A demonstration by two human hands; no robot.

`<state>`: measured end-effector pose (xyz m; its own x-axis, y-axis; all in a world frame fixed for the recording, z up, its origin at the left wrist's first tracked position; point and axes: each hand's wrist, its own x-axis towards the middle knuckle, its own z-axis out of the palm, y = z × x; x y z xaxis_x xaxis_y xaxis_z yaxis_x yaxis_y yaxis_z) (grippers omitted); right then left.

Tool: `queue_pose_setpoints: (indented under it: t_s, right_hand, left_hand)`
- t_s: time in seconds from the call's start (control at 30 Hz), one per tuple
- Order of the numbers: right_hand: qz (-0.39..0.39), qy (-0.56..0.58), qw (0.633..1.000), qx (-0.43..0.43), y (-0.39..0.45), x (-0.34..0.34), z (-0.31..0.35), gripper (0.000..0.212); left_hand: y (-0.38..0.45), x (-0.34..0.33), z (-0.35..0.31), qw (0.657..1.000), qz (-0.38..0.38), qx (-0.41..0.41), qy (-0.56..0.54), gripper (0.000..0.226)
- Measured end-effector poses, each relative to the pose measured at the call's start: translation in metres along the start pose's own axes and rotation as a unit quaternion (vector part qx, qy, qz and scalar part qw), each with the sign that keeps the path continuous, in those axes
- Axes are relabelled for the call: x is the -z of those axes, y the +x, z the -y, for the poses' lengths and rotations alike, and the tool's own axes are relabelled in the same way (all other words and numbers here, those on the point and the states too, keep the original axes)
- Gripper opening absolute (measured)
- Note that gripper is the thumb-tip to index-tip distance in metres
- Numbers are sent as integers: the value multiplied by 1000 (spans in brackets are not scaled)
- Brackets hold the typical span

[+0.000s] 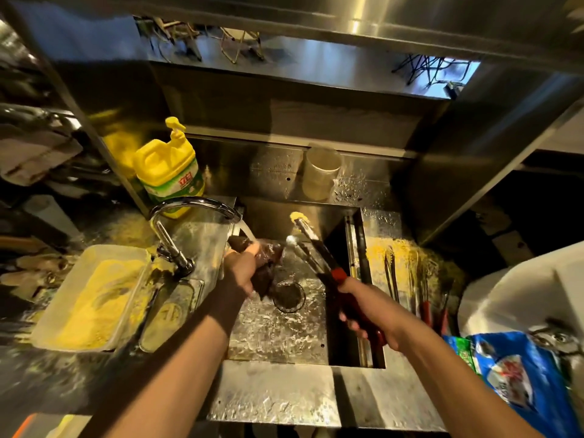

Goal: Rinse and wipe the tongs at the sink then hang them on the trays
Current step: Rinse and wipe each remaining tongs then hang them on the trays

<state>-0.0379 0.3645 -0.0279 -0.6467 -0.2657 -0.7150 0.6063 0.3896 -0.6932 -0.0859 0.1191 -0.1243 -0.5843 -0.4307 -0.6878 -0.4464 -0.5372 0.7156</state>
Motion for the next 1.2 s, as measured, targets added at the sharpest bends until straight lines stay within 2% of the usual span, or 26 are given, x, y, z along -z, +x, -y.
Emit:
queue_pose_setpoints:
  t_s: [0.1,0.17,0.27,0.37,0.47,0.57,0.63,0.7,0.8,0.97,1.1,1.2]
  right_hand:
    - [2,50,999,10,10,-7,8,28]
    - [6,57,998,12,14,-11,12,46]
    - [-4,8,1000,18,15,-19,16,68]
    - [-19,-4,999,42,19,-31,16,56]
    - [-27,-13,999,33,21,-39,14,37]
    - [-14,-8,1000,14,22,-40,14,44]
    - [21,14,1000,-14,20,-41,15,45]
    - [50,29,998,-24,17,-43,16,41]
    - [68,39,997,-19,13,-47,15,36]
    - [49,33,998,10,15,-44,15,35]
    - [18,26,999,20,26,-52,24,28]
    - [29,6,1000,7,24,-47,23,30]
  left_hand:
    - [-10,9,8,996,82,9,-22,33]
    - [-15,10,10,992,118,22,-39,32]
    - [-20,13,10,984,164,30,-63,19]
    - [-22,18,9,979,188,29,-73,15]
    - [-23,21,9,980,188,25,-58,23]
    - [-21,21,10,980,190,28,-47,22]
    - [-16,20,12,982,184,28,-39,19]
    - [-16,17,12,984,172,26,-24,16]
    - [-18,10,4,989,148,24,-14,24]
    - [-2,-8,-28,999,32,-26,8,24]
    - [-6,-21,-20,997,62,-6,45,22]
    - [6,-20,-32,999,36,-17,34,24]
